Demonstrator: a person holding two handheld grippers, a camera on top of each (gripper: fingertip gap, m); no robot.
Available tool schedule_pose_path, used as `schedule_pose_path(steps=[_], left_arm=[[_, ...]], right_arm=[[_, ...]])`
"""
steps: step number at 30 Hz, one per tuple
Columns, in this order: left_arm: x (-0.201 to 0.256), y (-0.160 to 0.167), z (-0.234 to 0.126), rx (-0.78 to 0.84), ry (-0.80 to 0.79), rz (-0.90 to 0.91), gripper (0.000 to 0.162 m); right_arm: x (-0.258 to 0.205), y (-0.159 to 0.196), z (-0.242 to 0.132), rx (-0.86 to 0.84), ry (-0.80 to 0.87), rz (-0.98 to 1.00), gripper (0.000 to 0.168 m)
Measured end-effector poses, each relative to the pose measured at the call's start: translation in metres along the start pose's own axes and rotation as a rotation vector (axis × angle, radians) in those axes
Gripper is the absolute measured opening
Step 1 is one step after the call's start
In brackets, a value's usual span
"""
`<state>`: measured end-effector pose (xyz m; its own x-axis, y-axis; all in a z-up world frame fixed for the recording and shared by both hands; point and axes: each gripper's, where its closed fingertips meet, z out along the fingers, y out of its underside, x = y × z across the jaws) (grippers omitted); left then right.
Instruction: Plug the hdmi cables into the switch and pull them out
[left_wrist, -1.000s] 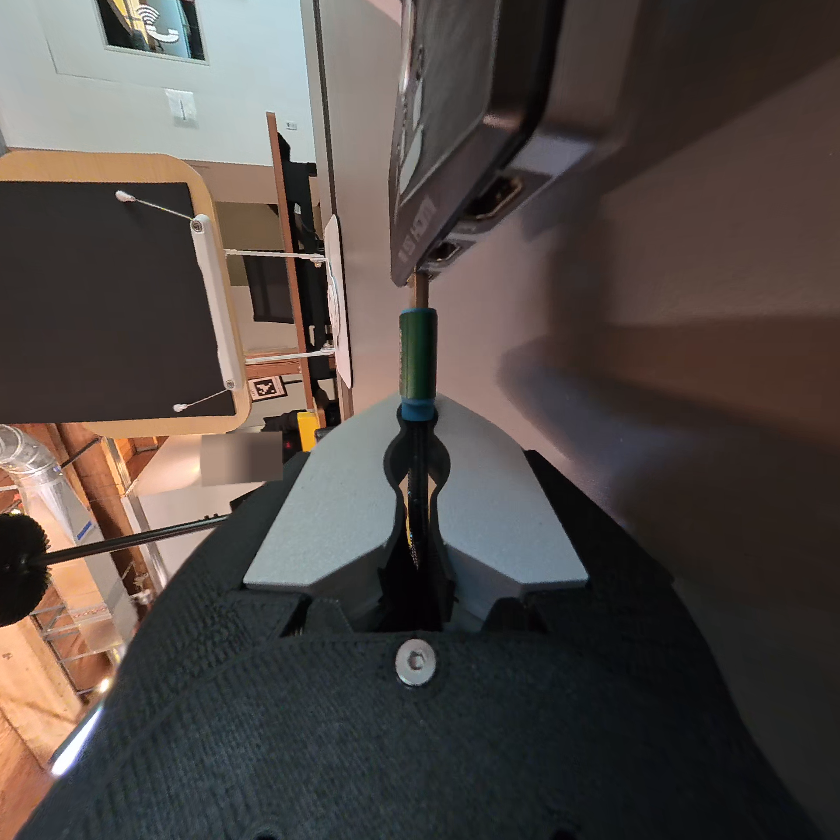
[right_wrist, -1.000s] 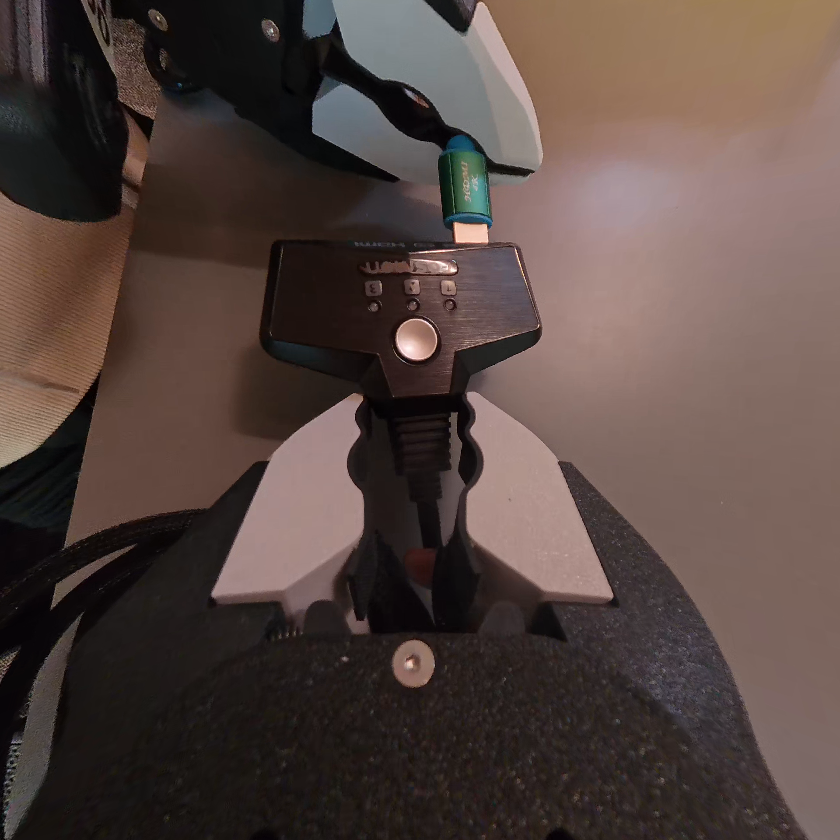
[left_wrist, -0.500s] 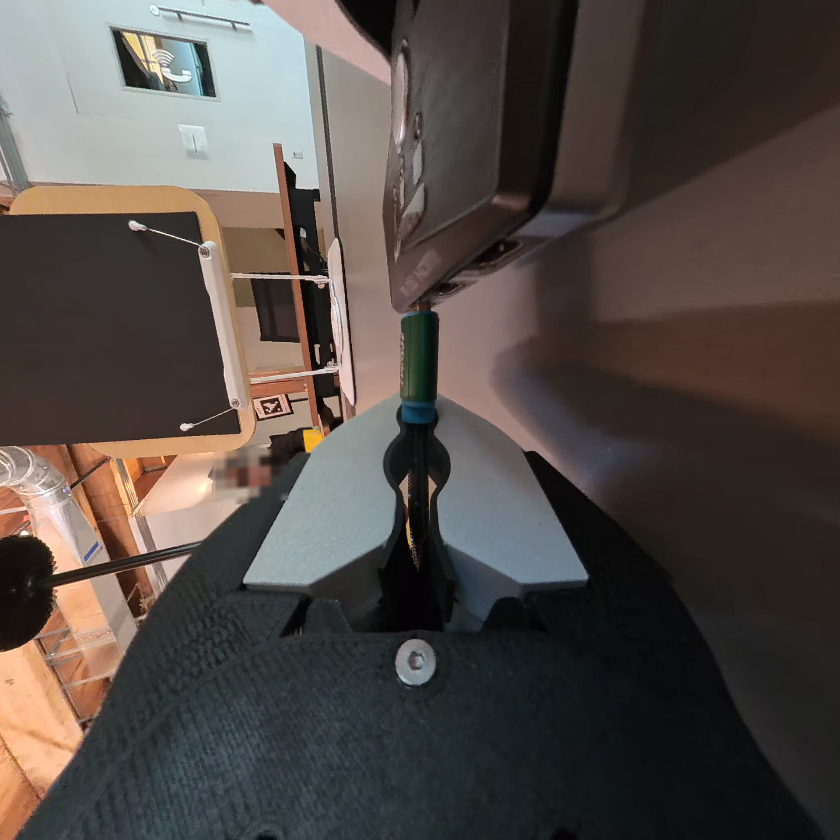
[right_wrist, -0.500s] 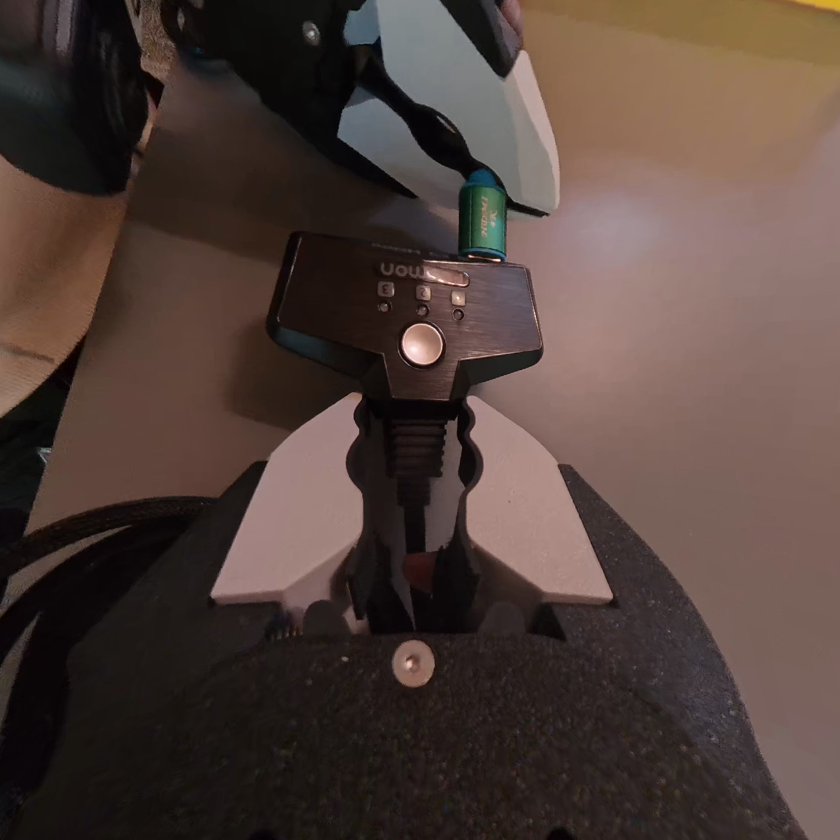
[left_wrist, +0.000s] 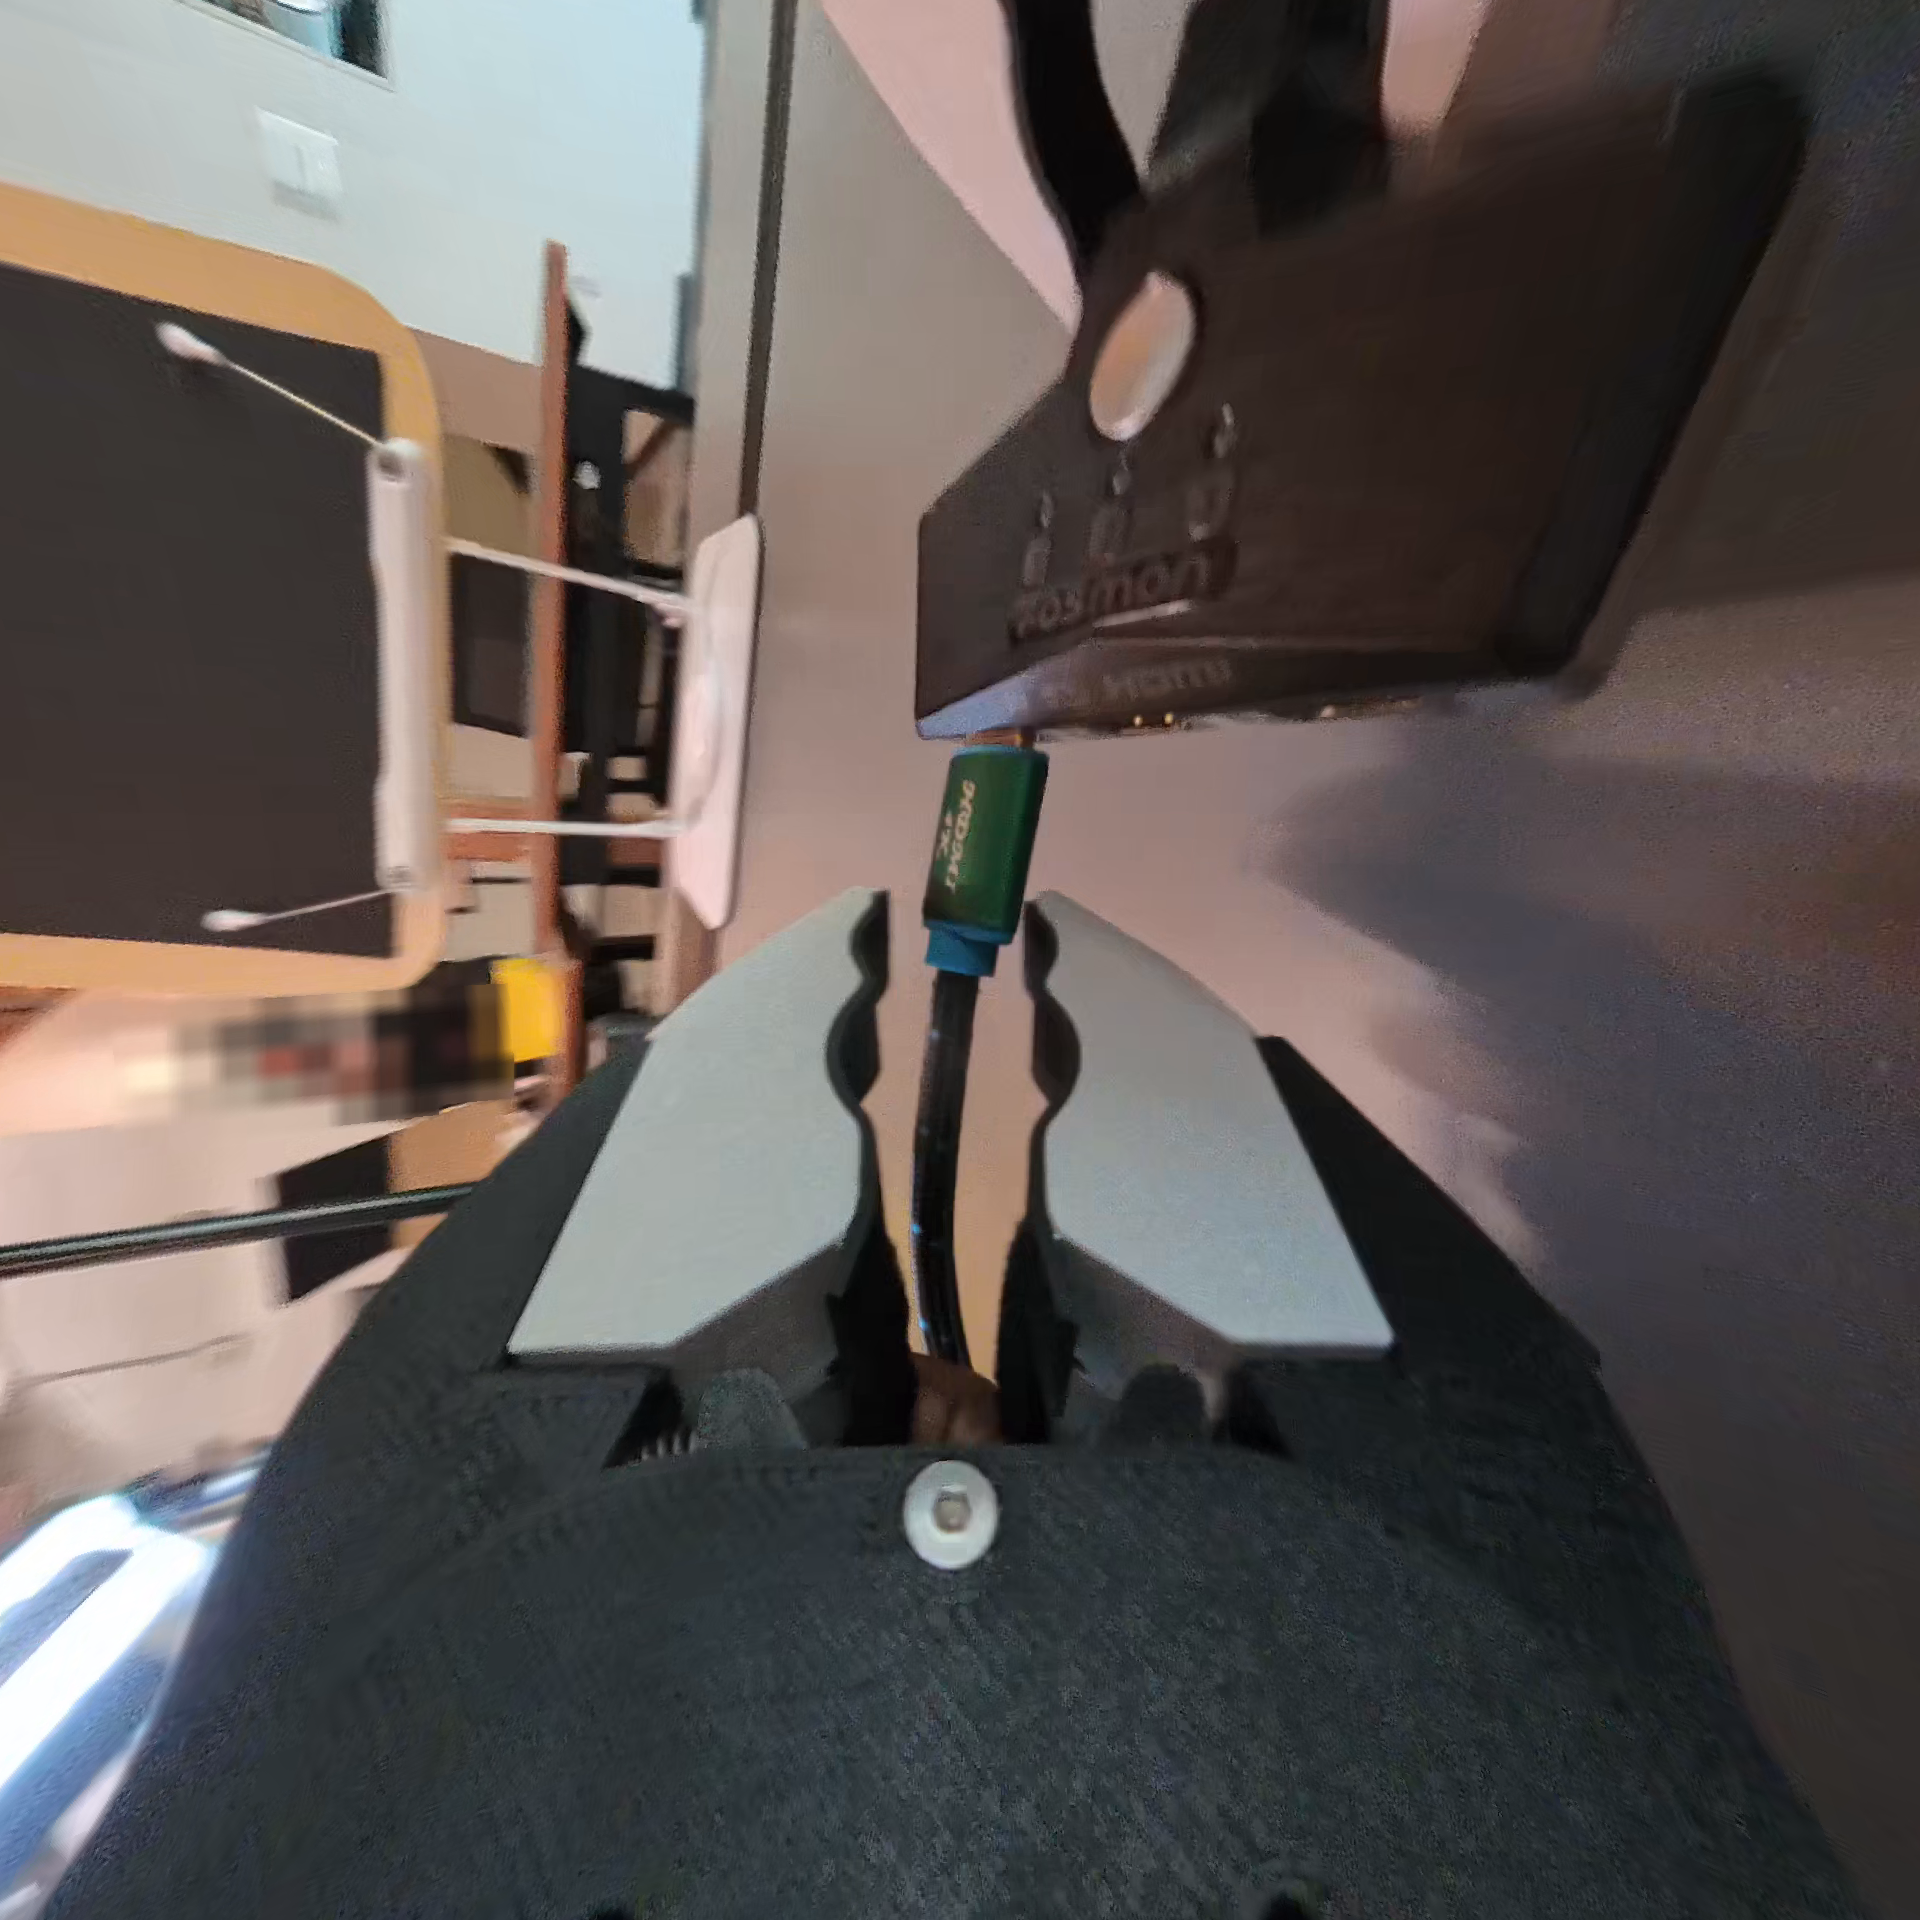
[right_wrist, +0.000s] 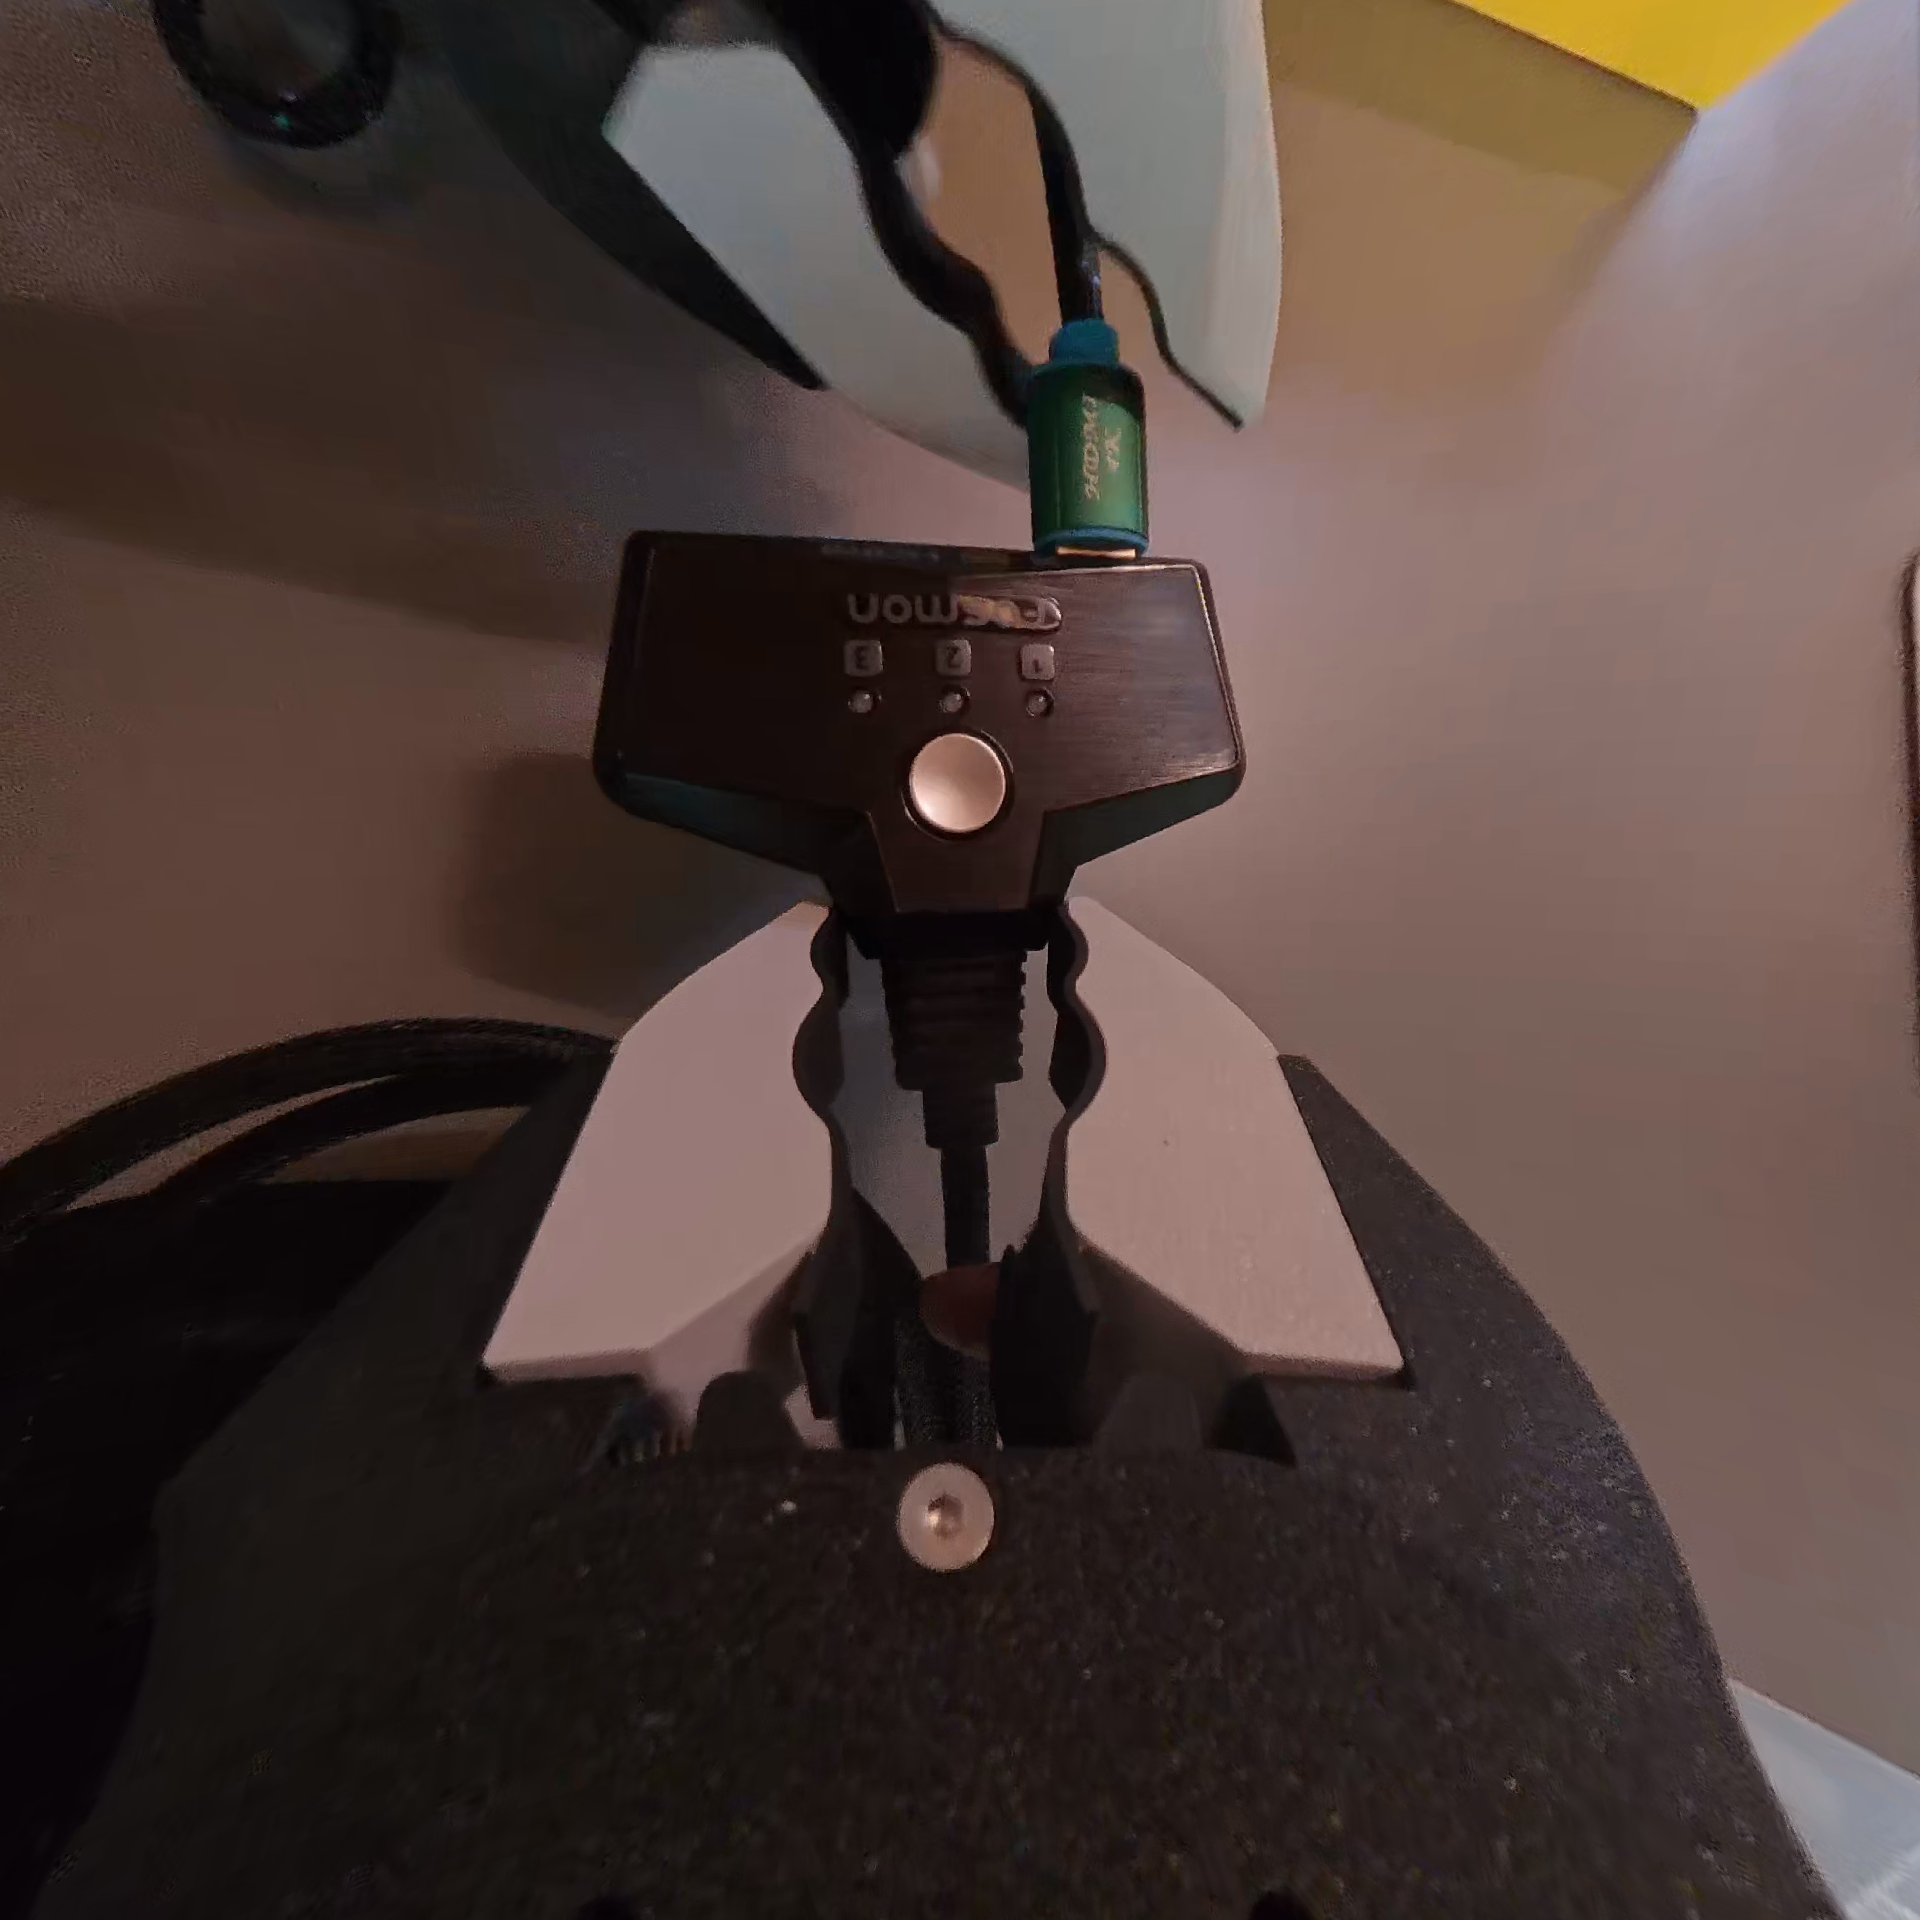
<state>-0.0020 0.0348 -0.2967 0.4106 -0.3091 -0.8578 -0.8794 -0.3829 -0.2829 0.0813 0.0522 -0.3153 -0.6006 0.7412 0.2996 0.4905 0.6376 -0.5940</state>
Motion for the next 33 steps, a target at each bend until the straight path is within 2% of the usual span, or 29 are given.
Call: schedule_pose_path(steps=[3,6,8,11,14,16,18,21,25,28,31,33], left_arm=[[-0.014,-0.008,-0.006,0.089,0.119,-0.232,0.047],[-0.033,-0.009,-0.027,0.239,0.173,-0.457,0.050],[-0.049,0.006,-0.047,0.286,0.158,-0.575,0.050],[-0.078,0.059,-0.078,0.238,0.065,-0.699,0.048],[-0.100,0.135,-0.109,0.080,-0.054,-0.804,0.042],[-0.092,0.174,-0.124,-0.019,-0.006,-0.869,0.041],[-0.072,0.201,-0.130,-0.107,0.121,-0.893,0.041],[-0.058,0.220,-0.123,-0.133,0.220,-0.868,0.032],[-0.045,0.230,-0.101,-0.268,0.332,-0.973,0.030],[-0.038,0.229,-0.081,-0.324,0.364,-0.990,0.038],[-0.025,0.242,-0.065,-0.462,0.376,-0.990,0.046],[-0.012,0.248,-0.061,-0.549,0.415,-0.976,0.046]], right_arm=[[0.017,0.013,0.001,-0.044,0.048,0.021,0.037],[0.024,0.019,0.006,-0.035,0.070,0.062,0.037],[0.027,0.025,0.010,-0.066,0.083,0.089,0.037],[0.031,0.030,0.017,-0.101,0.119,0.103,0.036],[0.040,0.032,0.019,-0.116,0.179,0.161,0.035],[0.051,0.037,0.018,-0.137,0.244,0.194,0.034],[0.056,0.041,0.018,-0.147,0.267,0.231,0.034],[0.062,0.042,0.014,-0.141,0.312,0.258,0.049],[0.065,0.036,0.005,-0.064,0.354,0.296,0.058],[0.066,0.033,0.001,-0.024,0.377,0.286,0.059],[0.068,0.031,-0.004,-0.007,0.407,0.260,0.058],[0.071,0.028,-0.007,0.013,0.431,0.250,0.057]])
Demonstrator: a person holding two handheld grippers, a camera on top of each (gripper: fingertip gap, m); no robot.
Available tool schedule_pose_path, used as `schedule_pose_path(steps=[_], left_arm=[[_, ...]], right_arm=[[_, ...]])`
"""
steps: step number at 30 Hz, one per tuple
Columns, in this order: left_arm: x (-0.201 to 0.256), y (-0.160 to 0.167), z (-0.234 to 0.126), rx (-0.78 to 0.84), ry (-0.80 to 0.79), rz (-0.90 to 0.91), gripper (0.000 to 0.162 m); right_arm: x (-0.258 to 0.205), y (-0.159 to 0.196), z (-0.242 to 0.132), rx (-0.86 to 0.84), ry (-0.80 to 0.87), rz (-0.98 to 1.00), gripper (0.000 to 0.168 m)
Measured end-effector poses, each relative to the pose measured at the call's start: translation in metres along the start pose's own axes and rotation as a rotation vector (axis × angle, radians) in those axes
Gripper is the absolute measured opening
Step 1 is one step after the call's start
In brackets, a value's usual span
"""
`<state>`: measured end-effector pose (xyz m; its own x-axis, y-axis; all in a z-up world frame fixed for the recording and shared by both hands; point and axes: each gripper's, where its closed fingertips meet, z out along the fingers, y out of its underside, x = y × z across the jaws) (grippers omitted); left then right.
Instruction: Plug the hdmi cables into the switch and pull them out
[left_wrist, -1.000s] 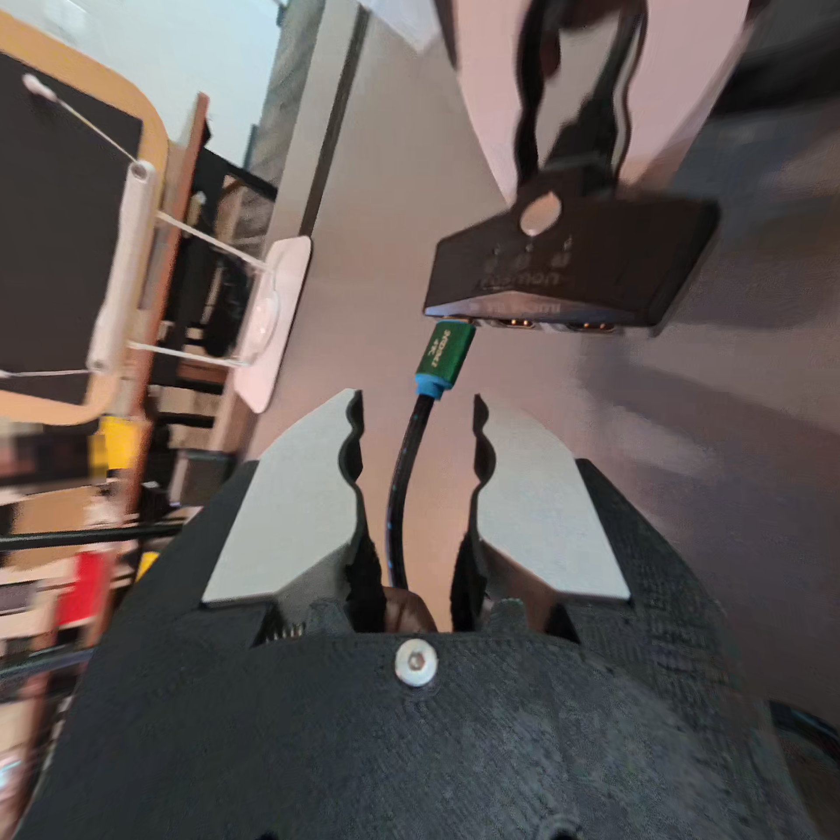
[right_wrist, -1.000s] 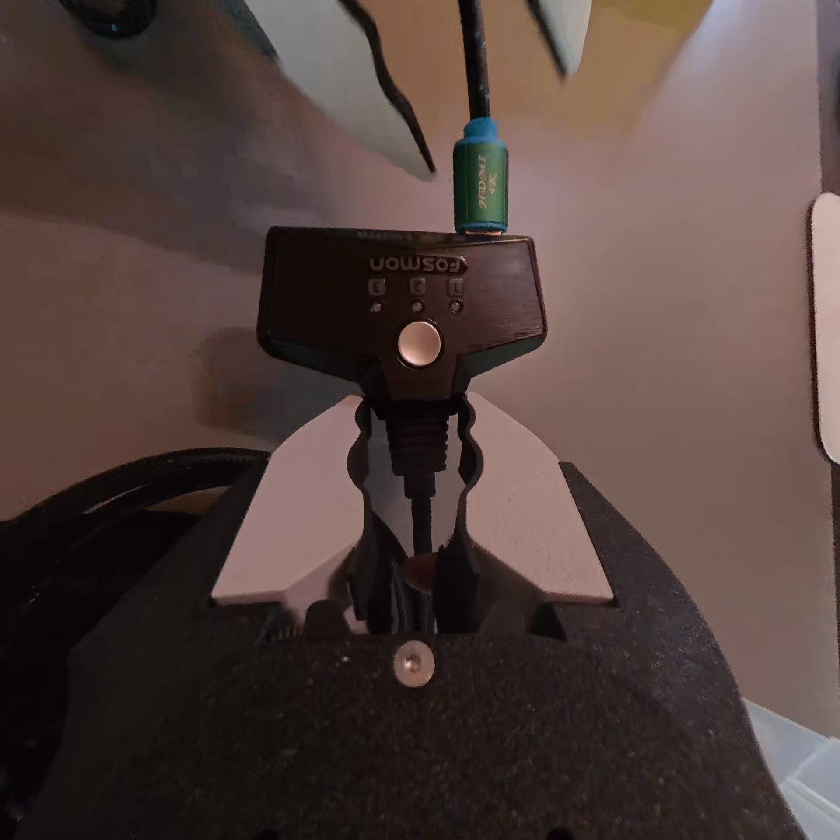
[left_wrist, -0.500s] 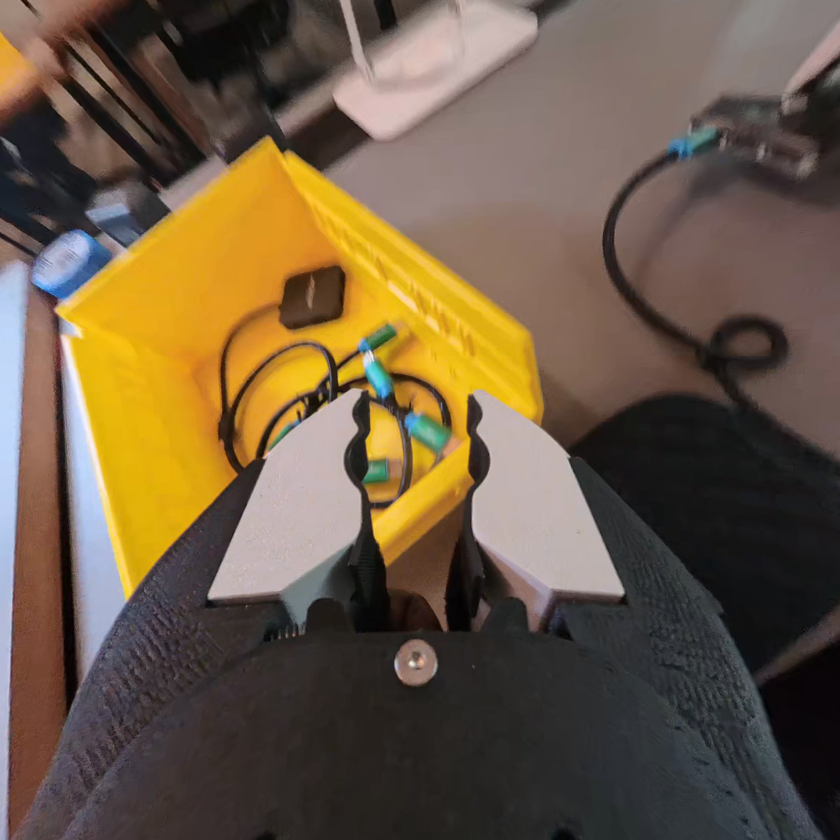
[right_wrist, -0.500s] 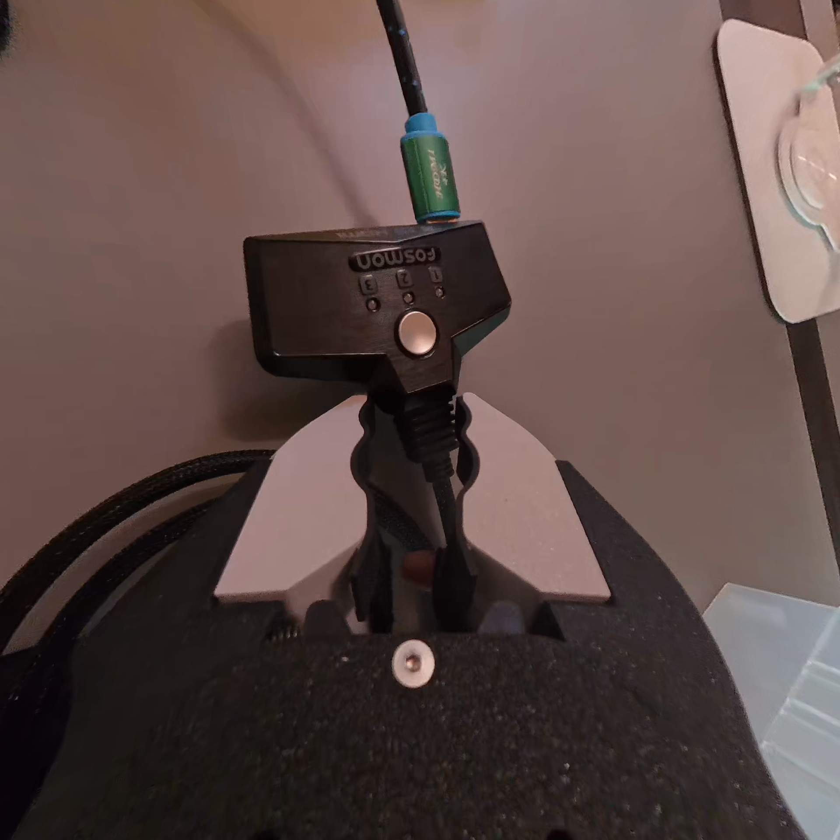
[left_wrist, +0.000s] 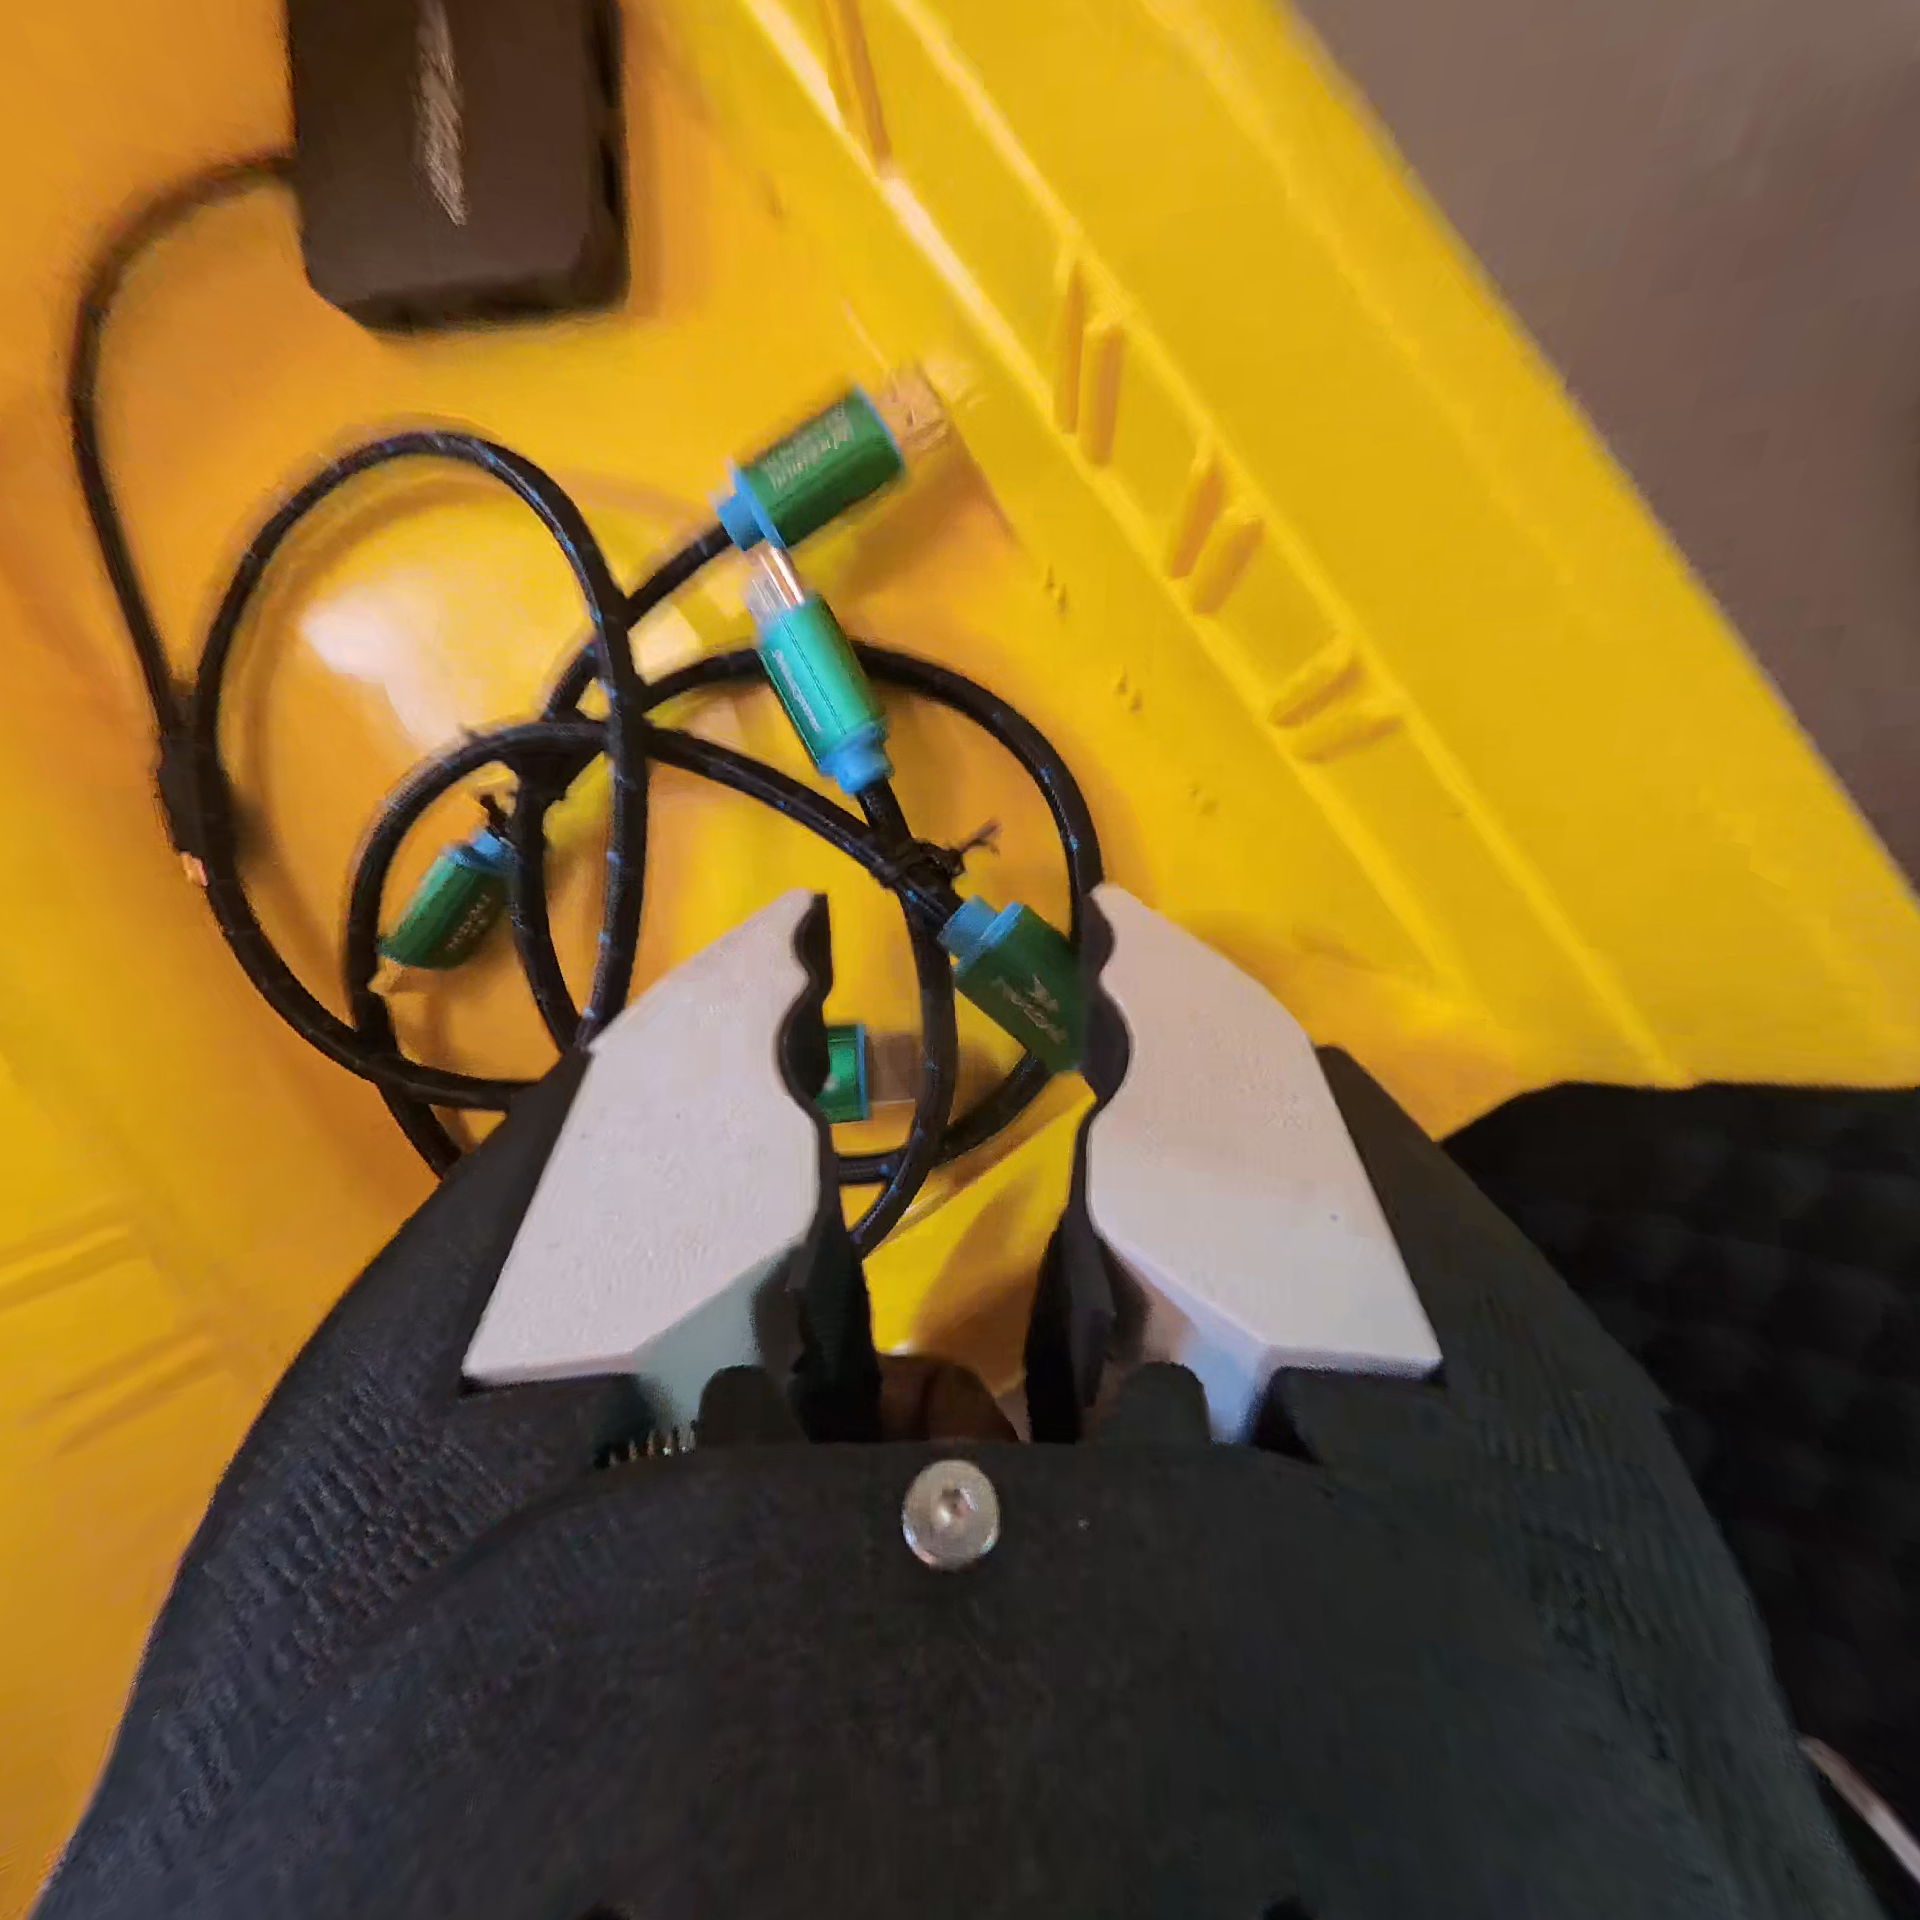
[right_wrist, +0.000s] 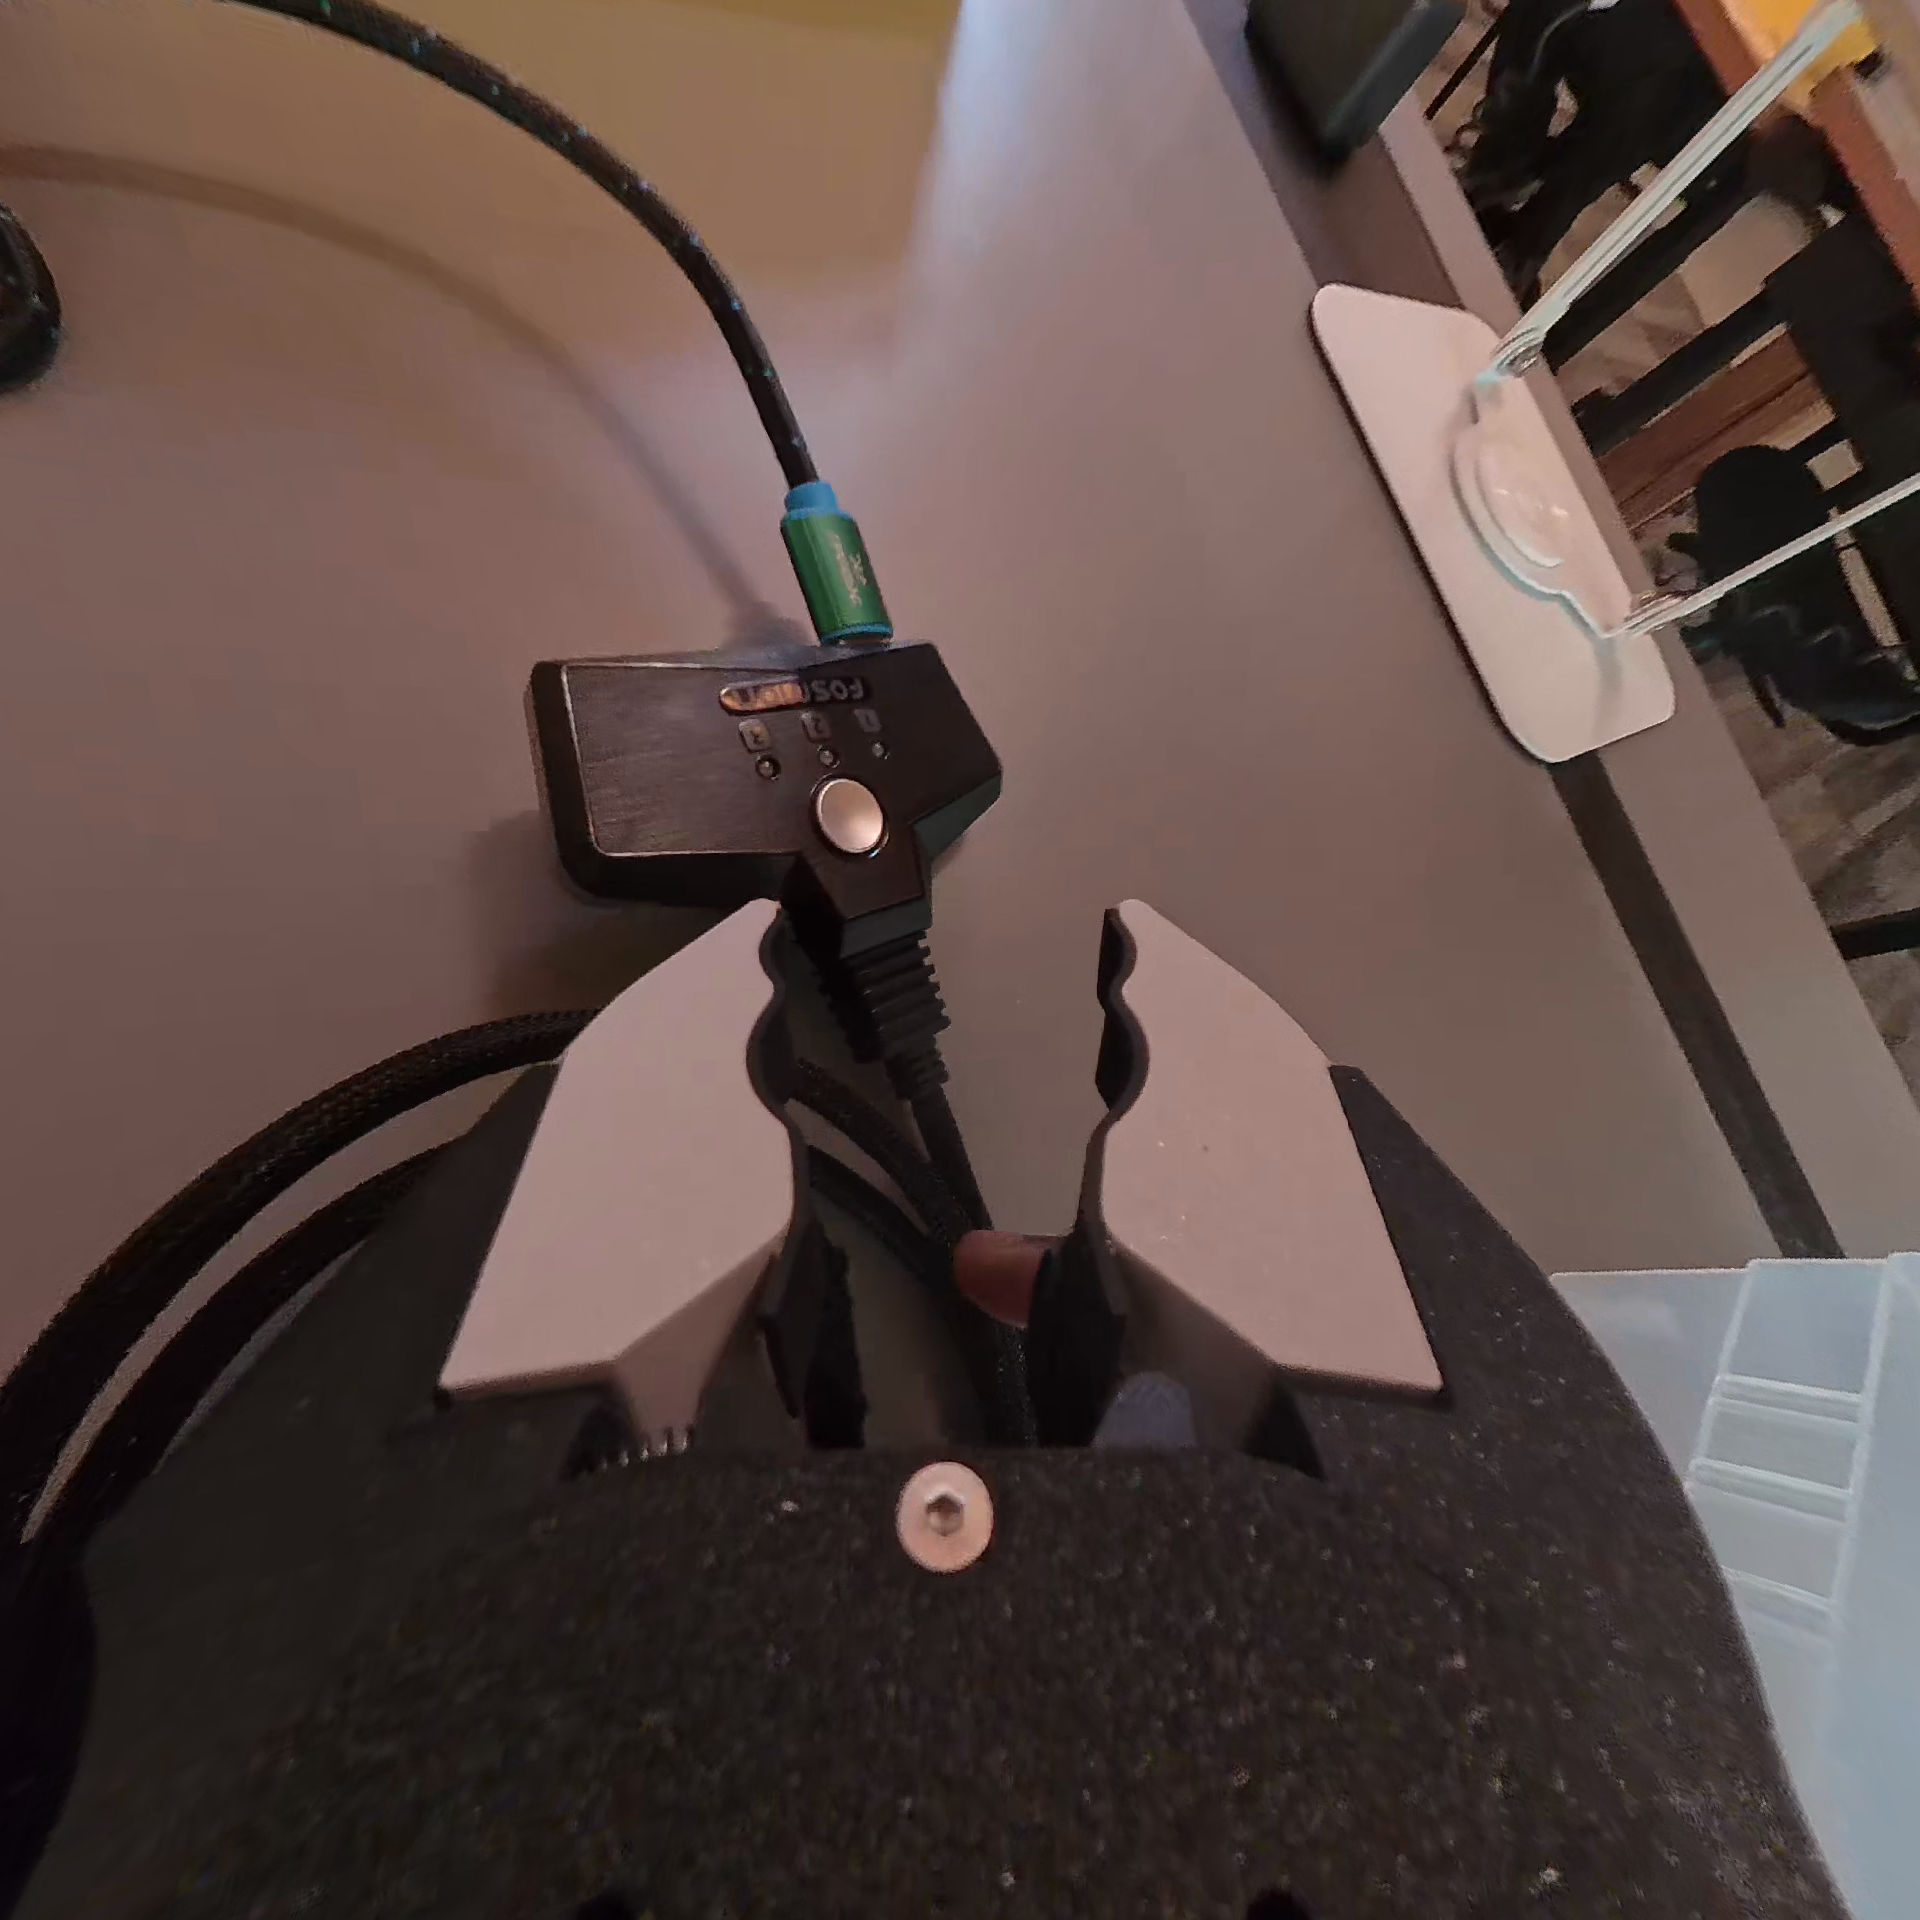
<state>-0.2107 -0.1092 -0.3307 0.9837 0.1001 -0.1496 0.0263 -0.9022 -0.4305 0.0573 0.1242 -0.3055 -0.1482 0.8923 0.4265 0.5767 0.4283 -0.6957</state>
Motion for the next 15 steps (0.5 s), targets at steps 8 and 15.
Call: schedule_pose_path(steps=[8,15], left_arm=[[-0.007,-0.012,-0.018,0.136,0.000,0.011,0.018],[-0.027,-0.059,-0.113,0.817,0.143,-0.249,0.000]], right_arm=[[0.010,0.001,-0.005,0.031,0.065,-0.011,0.052],[0.015,-0.004,-0.006,0.059,0.097,-0.014,0.049]])
